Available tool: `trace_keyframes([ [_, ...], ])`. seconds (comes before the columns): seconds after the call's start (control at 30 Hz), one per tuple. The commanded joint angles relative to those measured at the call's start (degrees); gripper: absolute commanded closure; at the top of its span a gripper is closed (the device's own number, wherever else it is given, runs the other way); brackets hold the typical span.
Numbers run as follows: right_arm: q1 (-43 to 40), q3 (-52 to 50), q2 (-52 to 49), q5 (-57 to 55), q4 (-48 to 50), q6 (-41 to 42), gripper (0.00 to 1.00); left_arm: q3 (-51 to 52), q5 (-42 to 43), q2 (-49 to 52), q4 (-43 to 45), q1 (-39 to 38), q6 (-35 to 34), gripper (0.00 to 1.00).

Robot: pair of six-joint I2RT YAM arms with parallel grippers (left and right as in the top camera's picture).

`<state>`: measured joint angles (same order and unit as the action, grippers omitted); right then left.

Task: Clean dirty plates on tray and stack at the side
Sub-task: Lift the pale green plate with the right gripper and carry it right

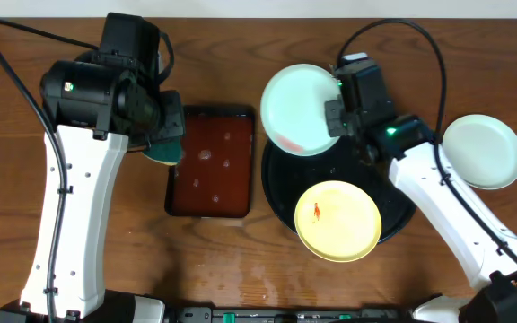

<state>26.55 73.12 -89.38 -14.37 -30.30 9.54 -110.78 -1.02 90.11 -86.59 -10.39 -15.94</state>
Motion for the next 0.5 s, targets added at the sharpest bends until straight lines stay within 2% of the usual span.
trace_keyframes([
  [0.0, 3.0, 1.6, 1.0, -0.2, 2.3, 2.3, 0.99, 0.4, -6.2, 0.1, 0.1, 0.1, -3.2, 0.92],
  [0.1, 5.4, 1.6, 0.1, -0.4, 4.9, 2.2, 0.99, 0.4, -7.7, 0.1, 0.0, 0.1, -4.0, 0.92],
  [0.3, 11.3, 1.6, -4.0, -3.7, 11.0, -0.2, 0.99, 0.4, -16.7, 0.1, -1.4, 0.1, -10.4, 0.92],
  [0.47, 17.2, 1.6, -5.8, -15.5, 17.7, -10.0, 0.99, 0.4, -16.9, 0.1, -1.9, 0.1, -11.0, 0.92],
])
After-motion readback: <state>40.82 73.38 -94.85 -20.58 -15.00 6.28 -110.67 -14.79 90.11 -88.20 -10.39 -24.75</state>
